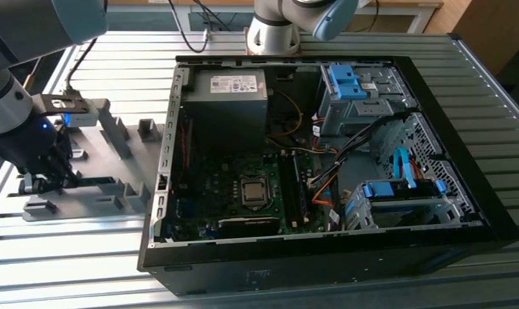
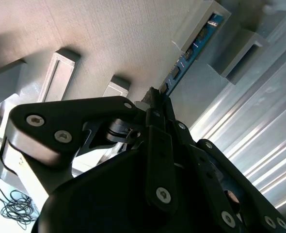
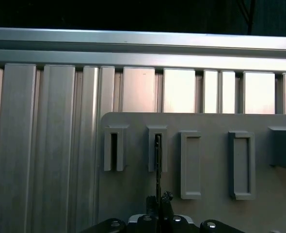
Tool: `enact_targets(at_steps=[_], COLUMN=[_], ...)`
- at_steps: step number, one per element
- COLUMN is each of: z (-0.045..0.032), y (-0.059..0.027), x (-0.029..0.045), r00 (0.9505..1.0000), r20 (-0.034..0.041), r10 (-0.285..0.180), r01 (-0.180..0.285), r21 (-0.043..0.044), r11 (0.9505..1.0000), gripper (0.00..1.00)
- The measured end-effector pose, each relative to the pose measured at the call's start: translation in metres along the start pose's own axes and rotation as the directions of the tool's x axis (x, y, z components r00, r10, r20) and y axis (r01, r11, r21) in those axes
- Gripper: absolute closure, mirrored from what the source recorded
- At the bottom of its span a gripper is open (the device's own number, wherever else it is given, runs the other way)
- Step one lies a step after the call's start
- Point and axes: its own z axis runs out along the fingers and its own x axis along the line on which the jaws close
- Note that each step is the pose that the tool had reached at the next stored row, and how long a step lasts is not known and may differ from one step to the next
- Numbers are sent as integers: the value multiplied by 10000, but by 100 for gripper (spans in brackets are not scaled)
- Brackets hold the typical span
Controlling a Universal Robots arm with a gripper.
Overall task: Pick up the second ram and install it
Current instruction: 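Pick up the second ram and move it above second insertion slot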
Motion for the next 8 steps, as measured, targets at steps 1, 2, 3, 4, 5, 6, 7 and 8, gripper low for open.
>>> enact_targets(at_steps=[1, 2, 3, 4, 5, 6, 7, 8], z=[-2, -4, -7, -9, -11, -14, -17, -21], y=[0, 0, 0, 0, 0, 0, 0, 0], x=[0, 0, 0, 0, 0, 0, 0, 0], r00=[10000, 10000, 10000, 10000, 10000, 10000, 10000, 10000], r20=[-1, 0, -1, -1, 0, 0, 0, 0], r10=[0, 0, 0, 0, 0, 0, 0, 0], r01=[0, 0, 0, 0, 0, 0, 0, 0], r21=[-1, 0, -1, -1, -1, -1, -1, -1], r11=[10000, 10000, 10000, 10000, 10000, 10000, 10000, 10000], gripper=[86, 86, 86, 86, 86, 86, 86, 86])
